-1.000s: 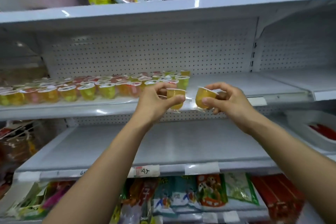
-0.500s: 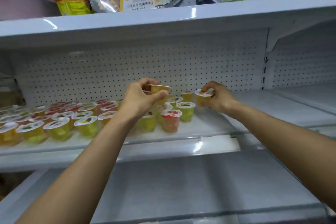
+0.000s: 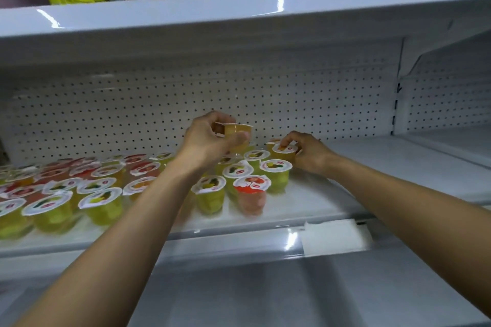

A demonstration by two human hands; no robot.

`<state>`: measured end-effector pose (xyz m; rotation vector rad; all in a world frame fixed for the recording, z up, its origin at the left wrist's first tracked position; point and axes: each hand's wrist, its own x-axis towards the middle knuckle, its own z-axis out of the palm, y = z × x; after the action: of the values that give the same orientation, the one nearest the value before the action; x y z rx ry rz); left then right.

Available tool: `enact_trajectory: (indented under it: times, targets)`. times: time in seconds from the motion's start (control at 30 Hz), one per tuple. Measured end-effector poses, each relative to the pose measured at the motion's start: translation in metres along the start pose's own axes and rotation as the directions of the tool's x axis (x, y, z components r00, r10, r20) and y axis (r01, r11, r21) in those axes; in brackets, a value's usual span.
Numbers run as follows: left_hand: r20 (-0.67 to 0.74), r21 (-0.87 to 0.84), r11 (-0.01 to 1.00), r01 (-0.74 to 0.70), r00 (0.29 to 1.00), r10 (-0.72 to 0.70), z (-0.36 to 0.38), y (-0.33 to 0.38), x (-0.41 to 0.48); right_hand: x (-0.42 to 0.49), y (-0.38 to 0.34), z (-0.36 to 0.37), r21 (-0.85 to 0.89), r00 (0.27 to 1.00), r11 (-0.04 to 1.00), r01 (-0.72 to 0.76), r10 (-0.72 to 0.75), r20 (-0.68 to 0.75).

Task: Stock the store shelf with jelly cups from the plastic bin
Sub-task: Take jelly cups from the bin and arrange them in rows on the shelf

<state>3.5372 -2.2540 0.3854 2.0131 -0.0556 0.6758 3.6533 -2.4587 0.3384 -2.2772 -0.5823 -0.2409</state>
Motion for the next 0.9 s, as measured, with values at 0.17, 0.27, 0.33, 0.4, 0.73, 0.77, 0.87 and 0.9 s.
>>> enact_trajectory:
  times: [0.17,0.27,0.33,0.4,0.73,0.77,0.87,0.9]
  targets:
    - [0.005,-0.025,1.0,0.01,1.0,-0.01,0.005,0.013,-0.005,-0.012,-0.019,-0.025,-0.057,0.997,0.998,0.008,-0.013,-0.081]
    - [0.01,-0.055,0.998,0.014,1.0,-0.014,0.012,0.024,-0.008,-0.032,-0.044,-0.035,0.192,0.979,0.968,0.164,-0.135,-0.153]
    - [0.016,-0.071,0.997,0.009,1.0,-0.008,0.016,0.031,-0.013,-0.05,-0.061,-0.04,0.349,0.978,0.914,0.205,-0.206,-0.035]
    - [0.034,-0.079,0.997,-0.014,0.999,0.016,0.021,0.039,-0.021,-0.065,-0.071,-0.039,0.386,0.96,0.892,0.237,-0.276,0.049]
    - [0.103,0.558,0.772,-0.305,0.948,0.301,0.011,0.025,-0.077,-0.111,-0.054,-0.023,0.407,0.987,0.899,0.161,-0.156,-0.046]
    - [0.115,0.677,0.662,-0.321,0.935,0.336,0.01,0.02,-0.082,-0.115,-0.051,-0.021,0.385,0.989,0.911,0.145,-0.145,-0.029]
    - [0.168,0.801,0.502,-0.326,0.927,0.335,0.012,0.007,-0.088,-0.123,-0.043,-0.015,0.292,0.994,0.952,0.089,-0.104,0.037]
    - [0.179,0.807,0.489,-0.33,0.927,0.331,0.013,0.004,-0.089,-0.124,-0.041,-0.014,0.255,0.995,0.964,0.07,-0.087,0.058]
